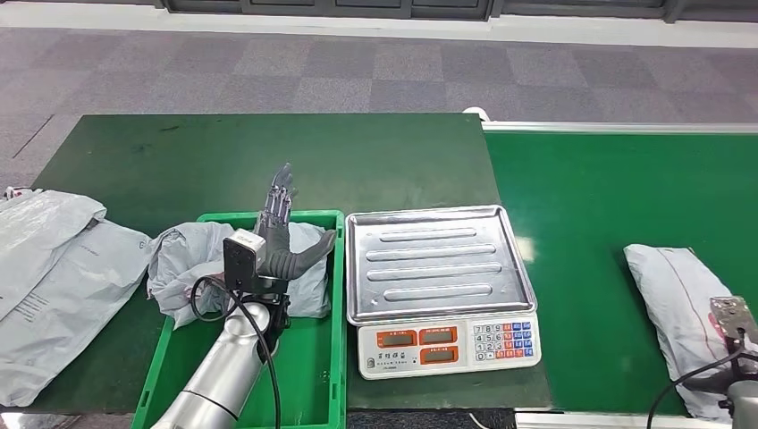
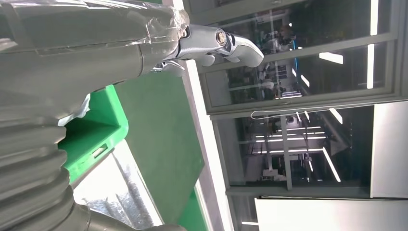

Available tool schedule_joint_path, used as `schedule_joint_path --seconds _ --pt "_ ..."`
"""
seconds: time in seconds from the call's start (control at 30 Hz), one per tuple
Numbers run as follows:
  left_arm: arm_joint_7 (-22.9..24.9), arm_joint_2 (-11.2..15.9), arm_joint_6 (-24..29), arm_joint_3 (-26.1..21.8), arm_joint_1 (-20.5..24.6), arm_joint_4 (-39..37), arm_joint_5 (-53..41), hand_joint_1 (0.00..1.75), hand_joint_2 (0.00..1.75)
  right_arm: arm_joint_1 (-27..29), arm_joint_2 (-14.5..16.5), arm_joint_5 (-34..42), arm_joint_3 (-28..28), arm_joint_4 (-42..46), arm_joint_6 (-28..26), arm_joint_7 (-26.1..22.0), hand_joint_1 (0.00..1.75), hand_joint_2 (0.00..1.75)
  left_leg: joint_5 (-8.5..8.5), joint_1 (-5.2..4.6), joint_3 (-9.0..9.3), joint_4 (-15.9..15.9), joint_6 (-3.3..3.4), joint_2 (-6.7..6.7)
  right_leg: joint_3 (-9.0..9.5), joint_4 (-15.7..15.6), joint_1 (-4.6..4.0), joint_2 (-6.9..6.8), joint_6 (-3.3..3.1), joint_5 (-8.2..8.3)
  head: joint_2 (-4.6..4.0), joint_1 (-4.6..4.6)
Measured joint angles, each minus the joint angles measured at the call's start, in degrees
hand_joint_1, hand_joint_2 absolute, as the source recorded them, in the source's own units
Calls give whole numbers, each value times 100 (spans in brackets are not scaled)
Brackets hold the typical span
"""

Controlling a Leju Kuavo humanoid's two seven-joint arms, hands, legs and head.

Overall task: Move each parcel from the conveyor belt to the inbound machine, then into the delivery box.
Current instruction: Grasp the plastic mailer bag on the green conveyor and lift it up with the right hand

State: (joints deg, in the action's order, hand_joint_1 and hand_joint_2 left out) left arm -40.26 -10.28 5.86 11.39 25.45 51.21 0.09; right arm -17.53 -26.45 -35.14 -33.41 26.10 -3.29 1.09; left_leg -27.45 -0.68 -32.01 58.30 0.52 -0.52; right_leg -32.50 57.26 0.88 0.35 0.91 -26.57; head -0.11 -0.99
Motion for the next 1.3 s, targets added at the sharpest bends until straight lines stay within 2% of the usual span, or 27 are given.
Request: schedule_joint_path --seconds 0.1,0.57,1.3 --pt "0 -11 39 0 3 -45 -33 0 175 27 0 10 -28 -2 134 -184 175 175 -2 5 0 1 6 0 7 -8 -3 1 6 4 0 1" --pt "0 -34 142 0 4 -92 -101 0 175 172 140 -136 -47 260 -63 -845 175 175 0 0 -8 3 12 0 -2 -7 1 0 16 11 0 1" --pt "0 -49 146 0 4 -91 -105 0 175 250 289 -137 -47 459 -92 -874 175 175 0 -4 -13 3 12 -1 -6 -5 7 0 16 11 0 1"
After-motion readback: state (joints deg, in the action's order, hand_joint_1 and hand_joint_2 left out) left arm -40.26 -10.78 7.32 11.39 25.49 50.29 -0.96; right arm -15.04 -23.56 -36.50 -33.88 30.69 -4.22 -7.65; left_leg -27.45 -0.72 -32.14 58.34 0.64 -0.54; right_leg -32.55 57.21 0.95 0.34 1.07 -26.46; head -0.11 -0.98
